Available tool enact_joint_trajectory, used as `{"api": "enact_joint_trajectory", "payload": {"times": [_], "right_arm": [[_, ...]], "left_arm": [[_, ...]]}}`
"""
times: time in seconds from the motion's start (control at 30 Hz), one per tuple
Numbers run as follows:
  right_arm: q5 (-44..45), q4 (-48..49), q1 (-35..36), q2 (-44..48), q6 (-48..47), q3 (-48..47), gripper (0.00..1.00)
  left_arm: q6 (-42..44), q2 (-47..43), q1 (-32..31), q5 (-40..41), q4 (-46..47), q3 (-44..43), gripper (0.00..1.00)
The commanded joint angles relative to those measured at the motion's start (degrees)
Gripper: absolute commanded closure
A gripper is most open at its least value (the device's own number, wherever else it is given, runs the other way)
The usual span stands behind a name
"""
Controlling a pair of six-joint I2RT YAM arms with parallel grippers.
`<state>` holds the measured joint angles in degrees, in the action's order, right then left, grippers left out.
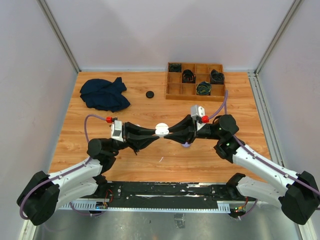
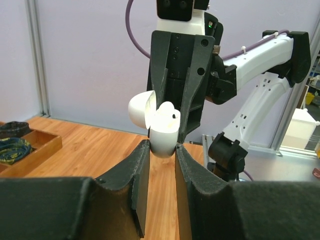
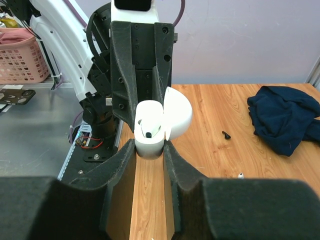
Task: Insert the wireless bluetooth earbuds into the charging case
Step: Place the earbud in the charging case.
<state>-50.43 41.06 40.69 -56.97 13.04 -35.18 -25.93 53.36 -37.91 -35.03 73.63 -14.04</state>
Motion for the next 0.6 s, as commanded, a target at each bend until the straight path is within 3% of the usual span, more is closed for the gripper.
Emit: {"api": "enact_joint_trajectory", "payload": {"times": [0.0,0.23,0.57], "right_arm": [[-1.71,0.46,-1.13,0.03,-0.19,-0.76,0.99],[-2.01,3.06,-1.05,-1.33,2.19,-0.66,0.90],[-2.74,5.61,-1.09,-2.73,4.47,-0.54,0.77]], "left_arm": [[-0.16,0.63,-0.06,-0.77,1.27,-0.47,0.75],[-3.09,3.86,-0.06,-2.33,6.39,-1.02,0.90],[-5.27,6.04,-0.06,-2.11,9.90,-1.05,0.94]]}}
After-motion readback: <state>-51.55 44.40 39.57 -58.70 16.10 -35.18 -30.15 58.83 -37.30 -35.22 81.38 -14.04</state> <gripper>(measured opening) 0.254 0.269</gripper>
